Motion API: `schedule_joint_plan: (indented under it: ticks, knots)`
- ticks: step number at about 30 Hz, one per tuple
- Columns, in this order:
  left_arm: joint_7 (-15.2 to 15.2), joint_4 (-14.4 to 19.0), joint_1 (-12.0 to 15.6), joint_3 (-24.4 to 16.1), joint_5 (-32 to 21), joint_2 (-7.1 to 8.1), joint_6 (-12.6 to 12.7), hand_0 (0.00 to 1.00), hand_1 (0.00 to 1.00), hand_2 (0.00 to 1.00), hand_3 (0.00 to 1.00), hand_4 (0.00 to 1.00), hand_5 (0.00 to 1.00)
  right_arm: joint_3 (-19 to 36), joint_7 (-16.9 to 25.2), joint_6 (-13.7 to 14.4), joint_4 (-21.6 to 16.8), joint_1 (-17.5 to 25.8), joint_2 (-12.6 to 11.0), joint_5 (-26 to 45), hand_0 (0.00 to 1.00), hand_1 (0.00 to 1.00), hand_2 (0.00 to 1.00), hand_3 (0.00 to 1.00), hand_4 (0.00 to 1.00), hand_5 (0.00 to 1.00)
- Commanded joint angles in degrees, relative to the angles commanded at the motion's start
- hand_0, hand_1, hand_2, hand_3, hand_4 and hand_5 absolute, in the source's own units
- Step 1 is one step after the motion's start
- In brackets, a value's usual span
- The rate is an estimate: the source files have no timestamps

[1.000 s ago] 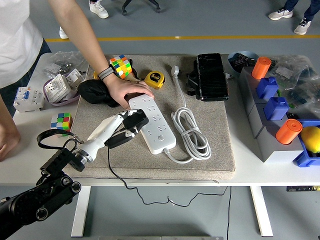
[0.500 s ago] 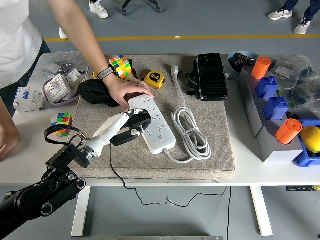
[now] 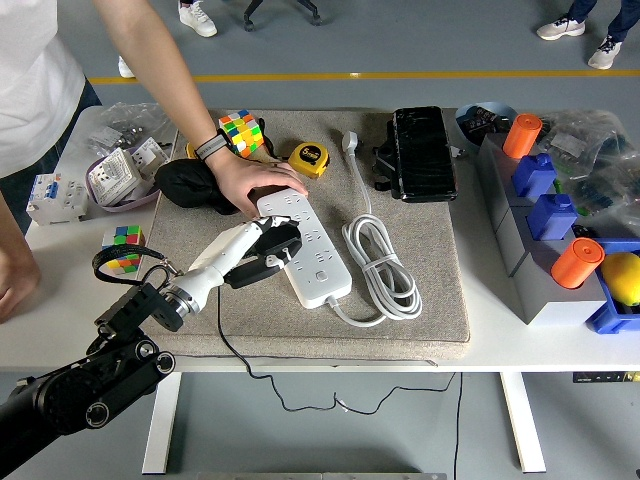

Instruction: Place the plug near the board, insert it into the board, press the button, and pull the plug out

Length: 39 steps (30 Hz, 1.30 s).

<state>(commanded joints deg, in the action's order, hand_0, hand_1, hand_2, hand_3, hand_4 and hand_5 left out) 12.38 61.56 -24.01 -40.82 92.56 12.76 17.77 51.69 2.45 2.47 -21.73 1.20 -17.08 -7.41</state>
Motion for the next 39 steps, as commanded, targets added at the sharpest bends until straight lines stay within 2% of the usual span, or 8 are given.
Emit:
schedule_joint_plan:
  ticks: [19, 20, 24, 25, 30, 31, 37, 39]
  knots:
    - [-1.6, 8.6, 1.6, -2.6, -3.7, 1.8, -1.2, 0.846, 0.844, 0.855, 0.809, 0.71, 0.998, -0.1, 0.0, -0.1, 0.1, 0.0, 0.1, 0.0, 0.594, 0.648, 0.578, 0.491, 0.774, 0.493]
    - [-2.5, 10.1, 1.8, -2.8, -4.3, 2.07, -1.6, 0.669, 0.703, 0.758, 0.792, 0.728, 0.948, -0.1, 0.0, -0.1, 0.1, 0.0, 0.1, 0.0, 0.594, 0.648, 0.578, 0.491, 0.774, 0.493]
    - [-6.4, 14.3, 2.5, -3.3, -6.9, 2.69, -3.3, 0.669, 0.703, 0.758, 0.792, 0.728, 0.948, -0.2, 0.0, -0.1, 0.2, 0.0, 0.1, 0.1, 0.594, 0.648, 0.578, 0.491, 0.774, 0.493]
    - [-7.8, 15.6, 2.7, -3.6, -7.8, 2.87, -4.1, 0.268, 0.451, 0.528, 0.747, 0.772, 0.553, -0.2, 0.0, -0.1, 0.2, -0.1, 0.1, 0.1, 0.594, 0.648, 0.577, 0.491, 0.774, 0.493]
    - [-12.7, 19.9, 3.0, -4.2, -9.3, 3.58, -7.5, 0.268, 0.451, 0.528, 0.747, 0.772, 0.553, -0.6, -0.1, -0.2, 0.3, -0.1, -0.1, 0.2, 0.594, 0.648, 0.577, 0.491, 0.774, 0.493]
    - [-14.2, 20.9, 3.0, -4.3, -9.1, 3.78, -8.6, 0.17, 0.181, 0.267, 0.799, 0.774, 0.379, -0.7, -0.1, -0.2, 0.2, -0.2, -0.1, 0.2, 0.594, 0.648, 0.577, 0.491, 0.774, 0.493]
    - [-21.3, 24.0, 3.0, -4.8, -8.0, 4.24, -14.6, 0.17, 0.181, 0.267, 0.799, 0.774, 0.379, -1.0, -0.2, -0.2, 0.2, -0.3, -0.3, 0.1, 0.594, 0.648, 0.577, 0.491, 0.774, 0.493]
    - [-24.5, 25.1, 2.8, -4.9, -7.2, 4.33, -17.2, 0.098, 0.117, 0.214, 0.915, 0.754, 0.27, -1.1, -0.2, -0.3, 0.2, -0.4, -0.4, 0.2, 0.593, 0.648, 0.577, 0.491, 0.774, 0.494]
